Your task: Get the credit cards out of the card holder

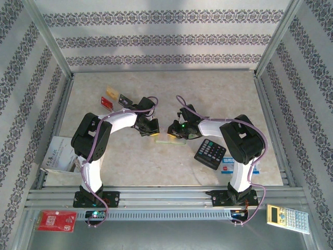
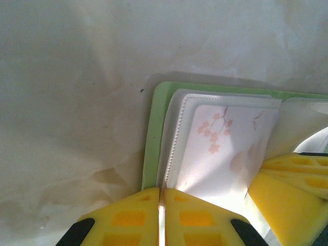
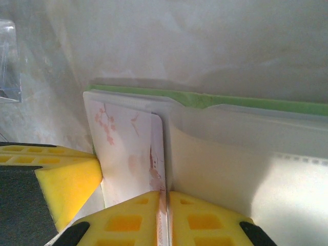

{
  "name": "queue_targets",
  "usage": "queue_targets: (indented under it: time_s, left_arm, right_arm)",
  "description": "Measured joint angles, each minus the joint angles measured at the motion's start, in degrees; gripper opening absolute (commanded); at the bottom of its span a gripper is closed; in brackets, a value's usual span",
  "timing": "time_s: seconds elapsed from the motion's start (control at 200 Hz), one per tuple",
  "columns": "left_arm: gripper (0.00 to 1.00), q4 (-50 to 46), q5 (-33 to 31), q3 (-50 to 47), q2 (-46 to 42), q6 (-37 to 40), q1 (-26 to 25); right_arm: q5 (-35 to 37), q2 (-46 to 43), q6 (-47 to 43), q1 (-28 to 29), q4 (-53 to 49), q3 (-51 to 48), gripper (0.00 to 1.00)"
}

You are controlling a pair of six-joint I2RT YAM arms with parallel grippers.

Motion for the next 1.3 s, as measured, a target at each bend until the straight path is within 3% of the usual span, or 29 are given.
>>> queue_targets:
  time_s: [0.565,1.089,1.299]
  left_arm:
    - [0.13,-0.8,-0.1,0.6,0.3,0.6,0.0]
    - [0.18,-1.9,-4.1,0.4,-0.9,0.6,0.0]
    - [0.21,-1.0,-2.8,-0.7,-3.8,0.6,-0.1]
  right_arm:
    - [0.1,-1.7,-1.5,0.0,2.4,-2.0,0.01]
    - [1.0,-4.5,-1.7,-1.9,3.1,-5.8,0.0]
    - [1.0,-4.5,-2.4,-1.9,3.1,-5.8,0.01]
